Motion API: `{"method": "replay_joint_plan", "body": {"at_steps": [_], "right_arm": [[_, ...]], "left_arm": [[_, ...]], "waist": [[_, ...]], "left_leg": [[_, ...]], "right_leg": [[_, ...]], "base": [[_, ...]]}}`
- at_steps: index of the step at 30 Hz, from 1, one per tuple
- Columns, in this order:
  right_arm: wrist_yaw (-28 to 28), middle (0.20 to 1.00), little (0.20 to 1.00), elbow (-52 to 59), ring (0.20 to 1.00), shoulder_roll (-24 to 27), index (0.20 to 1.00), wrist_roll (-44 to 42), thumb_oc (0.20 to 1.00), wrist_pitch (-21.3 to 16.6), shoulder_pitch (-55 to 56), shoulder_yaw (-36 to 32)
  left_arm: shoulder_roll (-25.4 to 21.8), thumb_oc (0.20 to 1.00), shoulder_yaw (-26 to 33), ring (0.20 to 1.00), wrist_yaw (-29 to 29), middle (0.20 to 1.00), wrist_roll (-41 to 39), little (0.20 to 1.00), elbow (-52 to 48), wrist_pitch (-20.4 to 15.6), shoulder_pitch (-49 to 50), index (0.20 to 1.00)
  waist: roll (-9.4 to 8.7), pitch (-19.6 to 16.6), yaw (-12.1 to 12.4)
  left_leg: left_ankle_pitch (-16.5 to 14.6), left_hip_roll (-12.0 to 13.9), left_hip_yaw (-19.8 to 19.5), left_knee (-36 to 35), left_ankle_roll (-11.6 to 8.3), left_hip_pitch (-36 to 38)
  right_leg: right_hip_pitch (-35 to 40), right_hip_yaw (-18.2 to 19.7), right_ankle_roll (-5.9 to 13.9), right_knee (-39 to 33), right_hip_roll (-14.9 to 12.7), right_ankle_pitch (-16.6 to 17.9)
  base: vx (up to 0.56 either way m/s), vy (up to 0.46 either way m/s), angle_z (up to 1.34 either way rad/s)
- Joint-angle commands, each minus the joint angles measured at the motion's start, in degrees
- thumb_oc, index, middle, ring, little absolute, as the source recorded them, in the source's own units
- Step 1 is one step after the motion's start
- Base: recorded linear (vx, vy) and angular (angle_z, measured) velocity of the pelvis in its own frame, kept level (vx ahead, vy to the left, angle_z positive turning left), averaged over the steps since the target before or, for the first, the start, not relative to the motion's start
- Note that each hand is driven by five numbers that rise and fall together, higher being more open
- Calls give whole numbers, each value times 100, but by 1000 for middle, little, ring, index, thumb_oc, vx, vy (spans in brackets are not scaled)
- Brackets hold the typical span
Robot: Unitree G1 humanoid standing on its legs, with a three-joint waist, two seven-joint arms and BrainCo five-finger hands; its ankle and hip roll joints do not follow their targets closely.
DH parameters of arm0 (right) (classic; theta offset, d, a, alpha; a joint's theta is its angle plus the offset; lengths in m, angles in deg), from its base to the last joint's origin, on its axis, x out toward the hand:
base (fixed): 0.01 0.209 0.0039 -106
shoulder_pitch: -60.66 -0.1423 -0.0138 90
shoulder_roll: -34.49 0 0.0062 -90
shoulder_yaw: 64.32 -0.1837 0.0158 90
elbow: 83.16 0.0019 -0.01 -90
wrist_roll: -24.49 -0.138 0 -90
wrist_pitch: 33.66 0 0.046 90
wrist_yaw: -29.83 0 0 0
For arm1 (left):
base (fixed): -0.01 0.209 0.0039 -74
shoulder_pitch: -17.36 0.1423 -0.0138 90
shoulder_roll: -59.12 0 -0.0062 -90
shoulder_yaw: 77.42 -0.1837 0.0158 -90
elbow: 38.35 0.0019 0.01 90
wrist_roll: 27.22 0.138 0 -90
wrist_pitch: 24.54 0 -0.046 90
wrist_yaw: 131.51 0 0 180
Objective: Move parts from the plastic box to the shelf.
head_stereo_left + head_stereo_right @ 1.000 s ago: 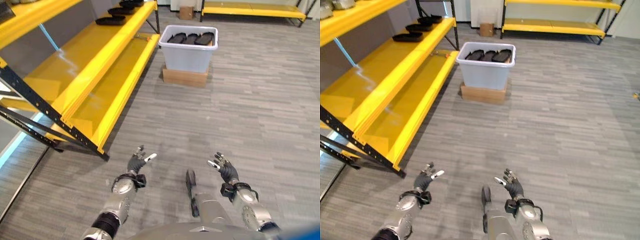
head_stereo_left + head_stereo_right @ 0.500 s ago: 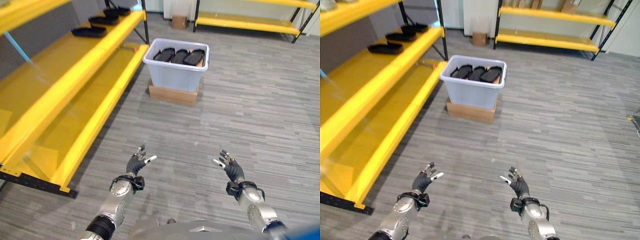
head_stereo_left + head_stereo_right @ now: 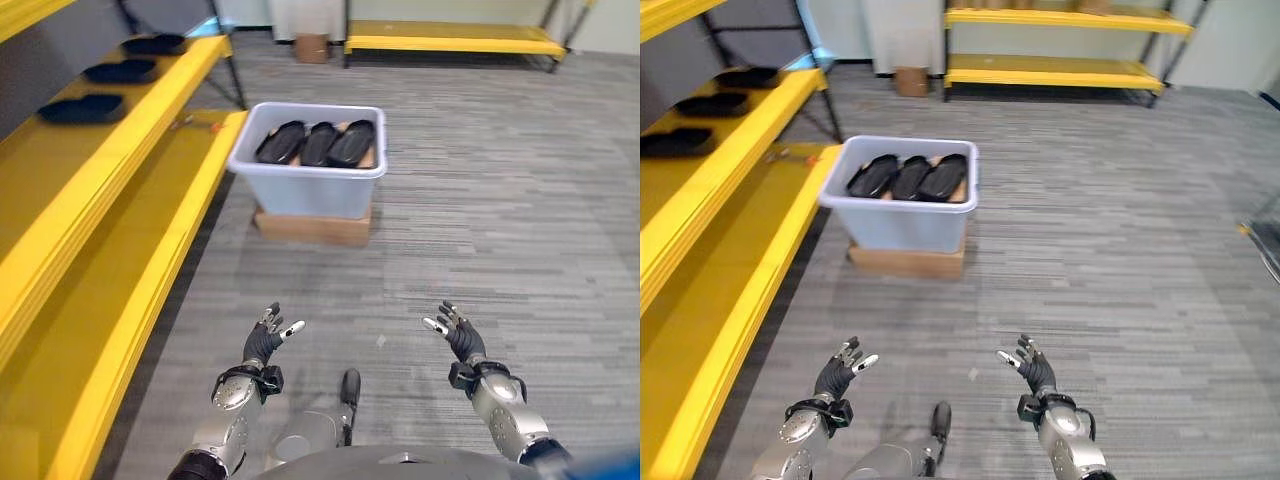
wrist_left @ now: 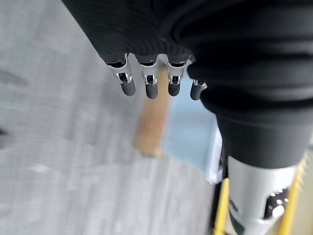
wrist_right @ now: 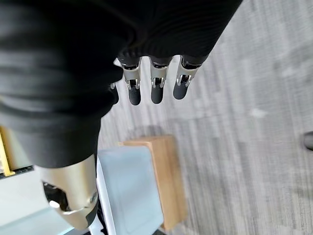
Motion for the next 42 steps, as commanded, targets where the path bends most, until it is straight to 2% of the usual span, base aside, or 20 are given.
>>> {"method": "replay_joint_plan", "body": {"at_steps": [1,2,3,5,7,9,11,14,16,18,19,21,22,24,25,28,29,33,38,42], "right_arm": [[135,1000,1000,536,1000,-22,1000,117,1000,-182,30,-187],[156,1000,1000,566,1000,-48,1000,134,1000,-180,48,-202],[147,1000,1000,533,1000,-68,1000,179,1000,-150,106,-241],[143,1000,1000,540,1000,-71,1000,156,1000,-151,130,-242],[166,1000,1000,547,1000,-51,1000,51,1000,-159,155,-244],[155,1000,1000,571,1000,-55,1000,-51,1000,-179,150,-277],[127,1000,1000,526,1000,-39,1000,-38,1000,-171,47,-225],[127,1000,1000,541,1000,-17,1000,-108,1000,-184,35,-197],[58,1000,1000,566,1000,61,1000,-210,1000,-278,45,-348],[58,1000,1000,566,1000,62,1000,-210,1000,-278,45,-348],[-15,1000,1000,494,1000,190,1000,-299,1000,-354,47,-432],[-17,1000,1000,531,1000,227,1000,-264,1000,-328,48,-413],[-39,1000,1000,525,1000,230,1000,-260,1000,-323,40,-419],[-100,1000,1000,513,1000,205,1000,-268,1000,-355,50,-470],[-219,1000,1000,497,1000,208,1000,-215,1000,-425,52,-588],[-266,1000,1000,484,1000,232,1000,-174,1000,-447,37,-614],[-327,1000,1000,449,1000,280,1000,-144,1000,-438,4,-674],[-241,1000,1000,450,1000,206,1000,-79,1000,-339,92,-727],[-199,1000,1000,508,1000,50,1000,-88,1000,-294,-5,-734],[-174,1000,1000,507,1000,1,1000,-106,1000,-285,-68,-692]], "left_arm": [[-124,1000,13,1000,-62,1000,127,1000,-272,-235,57,1000],[-171,1000,3,1000,-65,1000,152,1000,-321,-226,24,1000],[-206,1000,11,1000,-34,1000,216,1000,-289,-192,-13,1000],[-210,1000,14,1000,2,1000,239,1000,-277,-185,-10,1000],[-201,1000,-16,1000,35,1000,216,1000,-222,-190,-61,1000],[-163,1000,-25,1000,79,1000,169,1000,-109,-219,-129,1000],[-78,1000,-63,1000,77,1000,138,1000,17,-263,-195,1000],[19,1000,-140,1000,118,1000,164,1000,-26,-255,-120,1000],[108,1000,-293,1000,139,1000,184,1000,55,-258,-305,1000],[109,1000,-293,1000,139,1000,184,1000,56,-259,-306,1000],[142,1000,-340,1000,115,1000,46,1000,27,-278,-289,1000],[124,1000,-296,1000,120,1000,0,1000,-85,-254,-195,1000],[120,1000,-284,1000,120,1000,-9,1000,-115,-243,-162,1000],[109,1000,-219,1000,81,1000,-65,1000,-110,-233,-121,1000],[118,1000,-246,1000,0,1000,-54,1000,-22,-260,-145,1000],[147,1000,-274,1000,-27,1000,-33,1000,30,-268,-179,1000],[154,1000,-314,1000,-11,1000,4,1000,61,-270,-250,1000],[113,1000,-323,1000,114,1000,6,1000,-13,-265,-181,1000],[-90,1000,-330,1000,141,1000,109,1000,-24,-290,-251,1000],[-188,1000,-298,1000,99,1000,122,1000,-4,-305,-351,1000]], "waist": [[149,-49,20],[212,11,-51],[397,79,-123],[409,137,-214],[438,200,-366],[362,209,-447],[344,240,-522],[269,-20,-542],[275,-227,-653],[277,-225,-659],[157,-79,-590],[115,32,-482],[80,46,-474],[-30,16,-470],[67,4,-405],[176,5,-412],[269,21,-410],[432,-100,-392],[287,-73,-330],[199,-82,-285]], "left_leg": [[-80,377,-335,-134,-497,153],[-143,415,-355,-178,-459,354],[-255,509,-417,-252,-389,669],[-299,457,-532,-303,-363,874],[-380,370,-755,-271,-382,1115],[-543,224,-854,-229,-433,1310],[-655,149,-991,-312,-507,1670],[-869,151,-1093,-133,-626,1937],[-876,397,-1269,260,-878,2022],[-880,399,-1275,264,-879,2023],[-127,471,-948,2556,-1485,1040],[-175,465,-780,2964,-1333,719],[-275,541,-673,2763,-1218,579],[-525,1128,-444,1906,-1040,495],[-139,1927,-565,-39,-1200,585],[324,2188,-554,-690,-1350,528],[476,2291,-438,-798,-1528,313],[255,2123,-379,-798,-1524,561],[-245,1708,33,-376,-1236,582],[-460,1543,195,-137,-1146,526]], "right_leg": [[-1051,7,412,120,-266,2309],[-1298,-193,455,569,-229,2393],[-1834,-524,263,974,-250,2054],[-2176,-586,116,903,-220,1725],[-2569,-555,-73,289,-65,1421],[-2707,-639,-178,-1221,-239,1305],[-2635,-733,-109,-3026,-377,1644],[-2268,-568,-143,-3317,-392,1966],[-2045,-620,-300,-3213,-298,1845],[-2041,-627,-301,-3213,-298,1844],[-1509,-677,-489,-3236,-394,1492],[-1467,-646,-557,-3117,-430,1376],[-1457,-626,-540,-3081,-477,1353],[-1441,-593,-470,-3036,-647,1275],[-1393,-499,-412,-3001,-704,972],[-1316,-502,-423,-2999,-703,867],[-1168,-480,-371,-3043,-825,816],[-994,-449,-161,-3133,-1158,820],[-1047,-270,200,-3152,-1736,1084],[-1130,-245,353,-3194,-1965,1265]], "base": [[262,162,21],[298,221,31],[304,215,28],[278,145,43],[342,87,55],[365,21,36],[456,-3,28],[605,-102,48],[614,-169,72],[270,-75,46],[357,-99,92],[223,-43,39],[90,23,-63],[161,163,-31],[179,243,-21],[102,236,-15],[133,312,3],[148,359,-20],[80,322,-23],[25,201,-34]]}}
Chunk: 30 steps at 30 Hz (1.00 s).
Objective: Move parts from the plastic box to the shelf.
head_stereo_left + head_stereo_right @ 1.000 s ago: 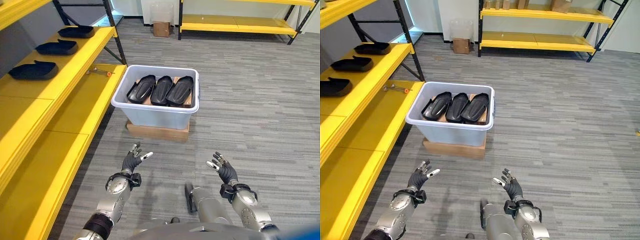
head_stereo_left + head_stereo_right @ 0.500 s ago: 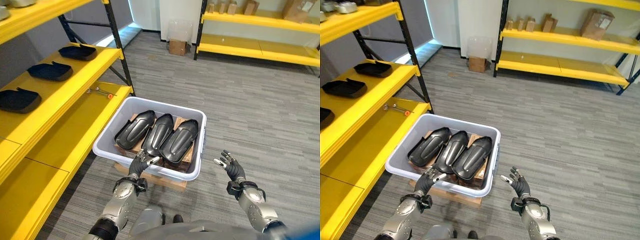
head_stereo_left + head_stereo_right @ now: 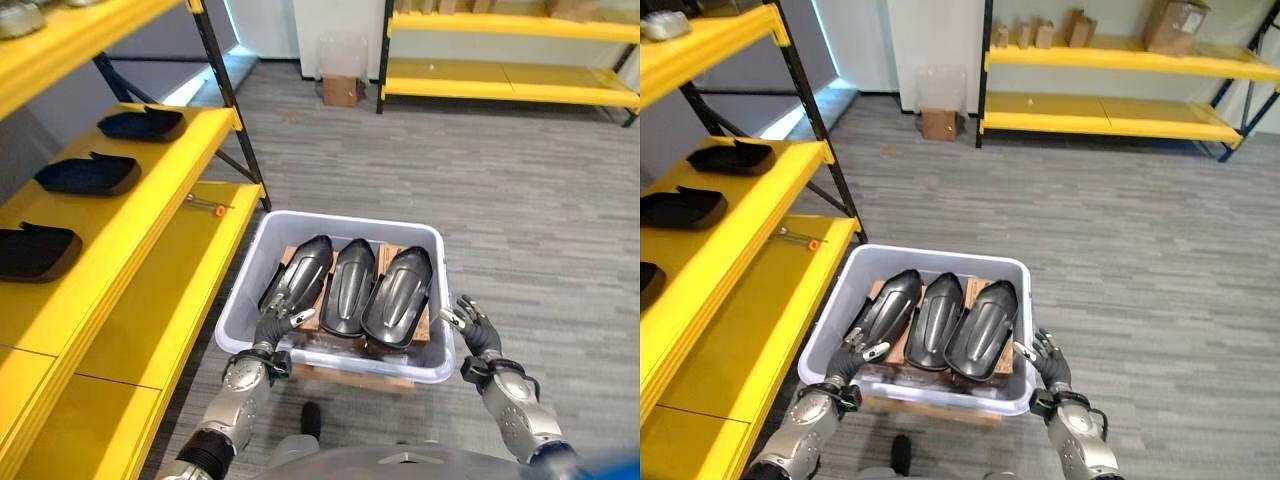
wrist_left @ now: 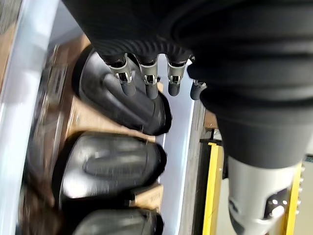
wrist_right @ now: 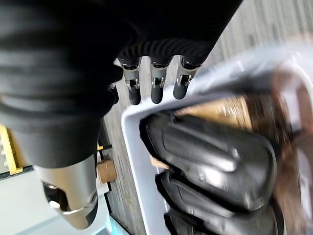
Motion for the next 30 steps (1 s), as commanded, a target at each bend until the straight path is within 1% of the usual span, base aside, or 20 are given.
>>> {"method": "replay_joint_plan", "body": {"at_steps": [1,3,5,8,10,11,13,14,15,16,18,21,26,30], "right_arm": [[69,1000,1000,304,1000,75,1000,104,1000,-189,-45,-17],[40,1000,1000,370,1000,34,1000,78,1000,-195,-81,-45],[37,1000,1000,464,1000,42,1000,94,1000,-204,-96,-44],[-52,1000,1000,728,1000,87,1000,195,1000,-304,-253,-144],[-135,1000,1000,777,1000,149,1000,282,1000,-384,-565,-90],[-209,1000,1000,815,1000,240,1000,410,1000,-435,-852,-10],[-404,1000,1000,713,1000,327,1000,636,1000,-498,-1745,349],[-552,1000,1000,586,1000,291,1000,645,1000,-535,-2242,524],[-632,1000,1000,528,1000,257,1000,681,1000,-546,-2492,611],[-856,1000,1000,264,1000,95,1000,685,1000,-608,-3071,769],[-1085,1000,1000,112,1000,-53,1000,639,1000,-708,-3388,756],[-1196,1000,1000,52,1000,-134,1000,571,1000,-772,-3426,767],[-1362,1000,1000,111,1000,-144,1000,694,1000,-881,-3113,508],[-1398,1000,1000,817,1000,-21,1000,928,1000,-1037,-2415,133]], "left_arm": [[-81,1000,74,1000,49,1000,68,1000,-370,-253,-74,1000],[-57,1000,173,1000,15,1000,-4,1000,-383,-255,-12,1000],[-42,1000,206,1000,19,1000,-30,1000,-414,-255,5,1000],[-93,1000,303,1000,-23,1000,-12,1000,-816,-299,41,1000],[-171,1000,261,1000,-75,1000,-55,1000,-1025,-370,-103,1000],[-227,1000,195,1000,-100,1000,-106,1000,-1221,-435,-248,1000],[-252,1000,4,1000,-245,1000,-192,1000,-1374,-571,-687,1000],[-227,1000,-80,1000,-340,1000,-236,1000,-1341,-637,-954,1000],[-203,1000,-130,1000,-403,1000,-259,1000,-1354,-685,-1092,1000],[-100,1000,-226,1000,-591,1000,-321,1000,-1310,-779,-1453,1000],[-23,1000,-271,1000,-760,1000,-332,1000,-1311,-843,-1739,1000],[30,1000,-341,1000,-871,1000,-282,1000,-1313,-896,-1945,1000],[81,1000,-285,1000,-910,1000,-263,1000,-1380,-955,-1907,1000],[51,1000,-144,1000,-933,1000,-139,1000,-1409,-976,-1791,1000]], "waist": [[-209,-196,185],[-304,-241,205],[-325,-255,193],[-322,-231,179],[-323,-55,208],[-306,114,244],[-207,413,307],[-167,531,337],[-143,600,352],[-79,773,413],[-19,923,444],[27,1045,436],[51,1087,353],[10,1078,196]], "left_leg": [[-543,384,-24,735,-161,-222],[-635,351,111,719,-99,-90],[-644,368,120,691,-107,-43],[-570,420,97,500,-158,-19],[-488,453,16,512,-211,-253],[-413,475,-72,559,-258,-534],[-231,471,-210,647,-361,-1146],[-187,452,-238,757,-383,-1471],[-172,445,-243,804,-390,-1610],[-134,419,-241,942,-407,-1927],[-118,397,-260,1028,-419,-2115],[-130,369,-271,1120,-422,-2284],[-176,338,-238,1220,-404,-2421],[-203,324,-211,1260,-396,-2489]], "right_leg": [[-294,-49,581,-561,-475,1271],[-300,-56,695,-572,-564,1414],[-279,-84,702,-578,-575,1407],[-292,-207,681,-692,-582,1317],[-427,-322,638,-731,-579,1297],[-589,-434,596,-748,-578,1305],[-1068,-569,538,-749,-573,1390],[-1387,-569,521,-675,-569,1430],[-1535,-552,515,-630,-572,1452],[-1847,-518,504,-508,-563,1480],[-2023,-489,493,-431,-563,1502],[-2167,-446,489,-389,-573,1510],[-2297,-406,483,-359,-593,1544],[-2381,-364,481,-346,-579,1555]], "base": [[62,167,-13],[94,129,-17],[83,17,-25],[49,-26,-4],[-133,-77,18],[-233,-92,45],[-310,-84,53],[-260,-46,28],[-236,-33,4],[-152,-20,-13],[-98,-5,-5],[-40,6,11],[-7,8,0],[-18,16,-7]]}}
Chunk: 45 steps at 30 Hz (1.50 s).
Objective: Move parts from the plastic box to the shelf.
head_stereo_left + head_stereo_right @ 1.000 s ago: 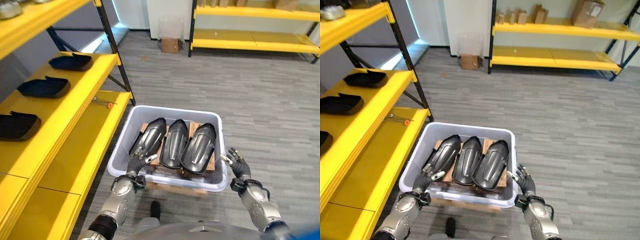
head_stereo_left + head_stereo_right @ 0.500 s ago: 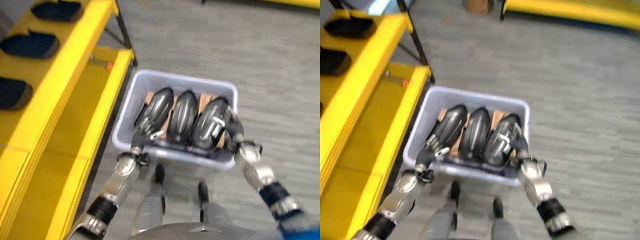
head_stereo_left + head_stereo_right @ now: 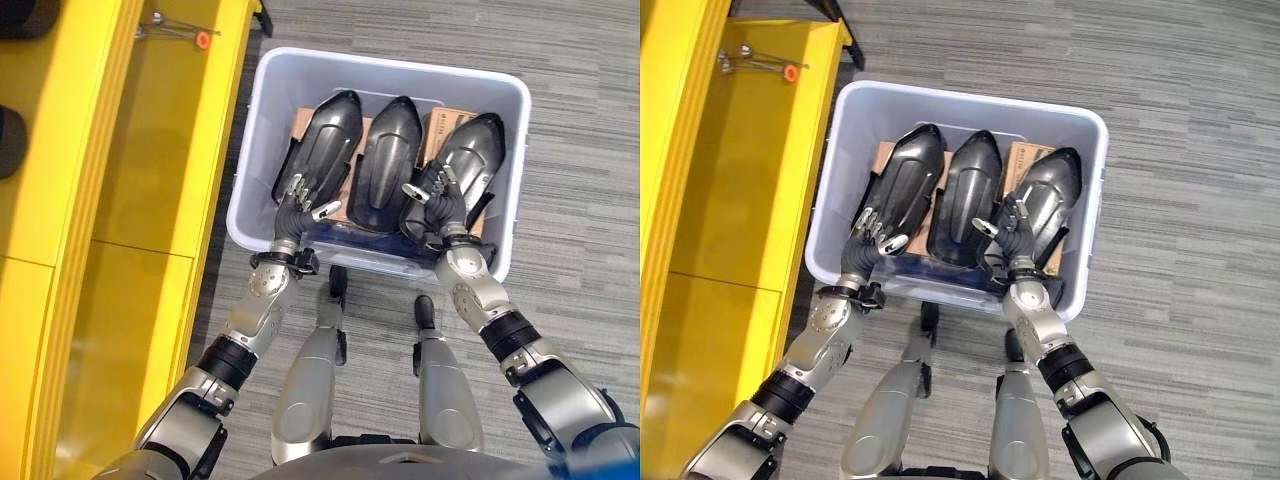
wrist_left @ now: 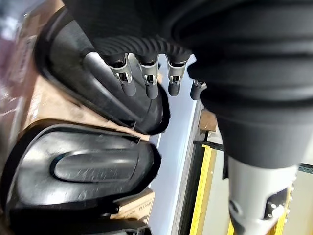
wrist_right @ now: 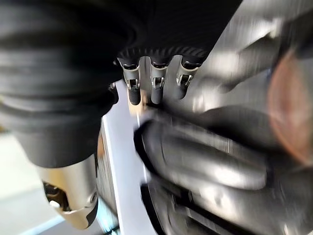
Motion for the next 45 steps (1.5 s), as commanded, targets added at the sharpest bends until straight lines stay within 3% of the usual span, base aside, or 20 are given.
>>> {"method": "replay_joint_plan", "body": {"at_steps": [1,14,31,45], "right_arm": [[-7,1000,1000,648,1000,44,1000,324,1000,-542,495,-100],[-92,1000,1000,1998,1000,216,1000,707,1000,-884,1540,-658],[-357,1000,1000,595,1000,30,1000,474,1000,-746,501,-73],[-573,1000,1000,-85,1000,-7,1000,673,1000,-646,372,11]], "left_arm": [[-46,1000,148,1000,-130,1000,129,1000,-178,-351,192,1000],[-110,1000,398,1000,-165,1000,263,1000,-322,-416,456,1000],[-88,1000,117,1000,-160,1000,89,1000,-214,-452,336,1000],[-114,1000,-6,1000,-133,1000,53,1000,-195,-478,313,1000]], "waist": [[-321,-748,6],[-358,-809,-262],[-228,-722,-95],[-112,-709,-44]], "left_leg": [[-690,309,-35,732,-368,-287],[-665,354,55,730,-418,-416],[-591,345,14,694,-432,-497],[-593,318,21,702,-421,-553]], "right_leg": [[-1,-29,253,-1194,-576,1494],[-208,38,267,-1162,-541,1538],[-357,25,224,-1036,-522,1479],[-445,7,207,-991,-540,1468]], "base": [[-21,9,-13],[-15,7,-4],[0,-1,0],[0,0,0]]}}
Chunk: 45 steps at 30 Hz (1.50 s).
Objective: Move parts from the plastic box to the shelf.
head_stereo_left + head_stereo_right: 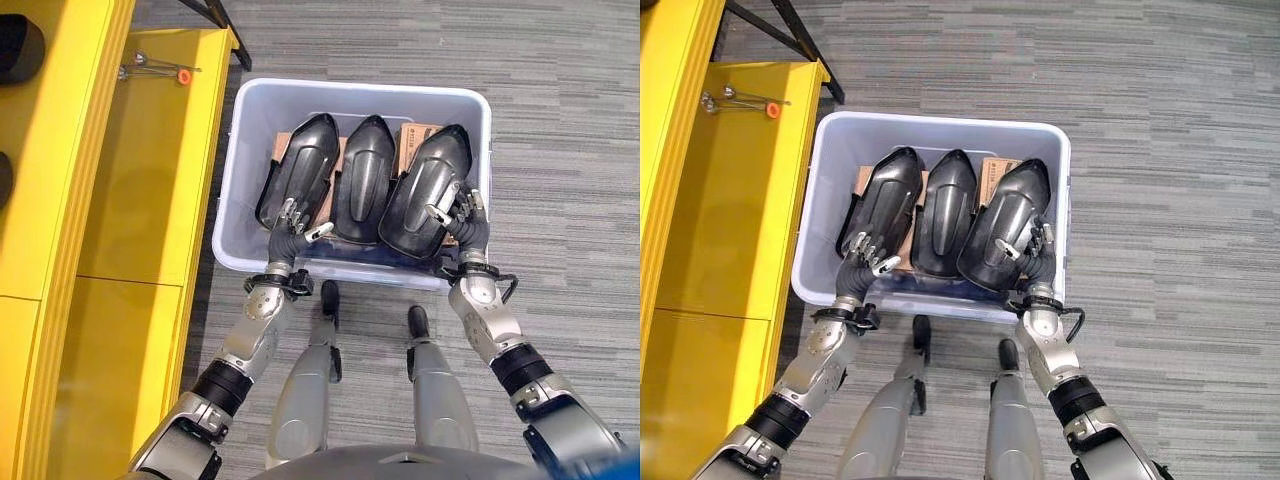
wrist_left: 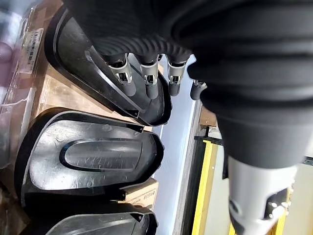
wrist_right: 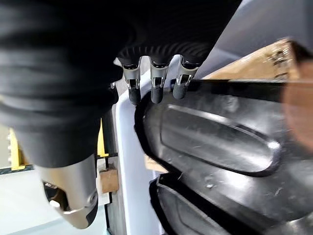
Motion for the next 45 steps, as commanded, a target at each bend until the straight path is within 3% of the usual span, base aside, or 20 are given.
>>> {"method": "replay_joint_plan", "body": {"at_steps": [1,13,26,45], "right_arm": [[-131,1000,1000,228,1000,60,1000,290,1000,-171,-33,-58],[-282,1000,1000,-124,1000,-21,1000,320,1000,-137,140,-54],[-447,1000,1000,-1187,1000,-165,1000,212,1000,-44,-556,201],[-775,1000,1000,-1876,1000,-35,1000,-179,1000,-172,-940,-272]], "left_arm": [[-98,1000,59,1000,-43,1000,24,1000,-123,-354,-172,1000],[-126,1000,48,1000,-97,1000,47,1000,-142,-385,-164,1000],[-172,1000,-99,1000,-134,1000,-90,1000,-238,-457,-278,1000],[-225,1000,-164,1000,-154,1000,-236,1000,-301,-450,-284,1000]], "waist": [[-128,-63,17],[-129,-30,-33],[-16,101,127],[165,214,219]], "left_leg": [[-581,311,-208,679,-419,-228],[-569,328,-178,700,-425,-316],[-533,293,-235,733,-432,-541],[-605,261,-227,845,-394,-727]], "right_leg": [[241,-208,230,-1529,-560,1691],[128,-184,222,-1512,-553,1697],[-43,-246,187,-1459,-541,1683],[-293,-205,177,-1276,-515,1595]], "base": [[0,0,0],[-1,0,-1],[0,0,0],[0,0,0]]}}
